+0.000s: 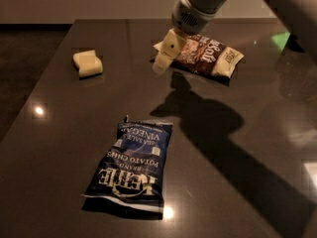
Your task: Move sponge near brown chip bag
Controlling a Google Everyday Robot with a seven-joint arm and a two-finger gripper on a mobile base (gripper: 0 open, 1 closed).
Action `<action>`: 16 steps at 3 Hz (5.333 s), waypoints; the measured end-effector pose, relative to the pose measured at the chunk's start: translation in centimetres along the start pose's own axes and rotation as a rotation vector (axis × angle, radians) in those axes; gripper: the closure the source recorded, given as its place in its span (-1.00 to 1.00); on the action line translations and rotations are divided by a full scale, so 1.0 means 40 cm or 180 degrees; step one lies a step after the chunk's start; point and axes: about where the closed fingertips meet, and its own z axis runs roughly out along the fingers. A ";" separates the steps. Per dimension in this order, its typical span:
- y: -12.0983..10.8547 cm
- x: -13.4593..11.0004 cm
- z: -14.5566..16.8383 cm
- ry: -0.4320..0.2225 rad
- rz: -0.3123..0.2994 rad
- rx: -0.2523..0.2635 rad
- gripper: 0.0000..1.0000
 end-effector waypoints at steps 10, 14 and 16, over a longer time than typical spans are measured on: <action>0.049 -0.464 0.534 -0.0153 0.0318 -0.0061 -0.46; -0.066 -0.305 0.316 -0.0230 0.0512 0.0298 1.00; -0.112 -0.154 0.184 -0.0185 0.0728 0.0609 1.00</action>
Offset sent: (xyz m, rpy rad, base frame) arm 0.0608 0.1533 -0.0610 0.1207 0.0276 -0.0395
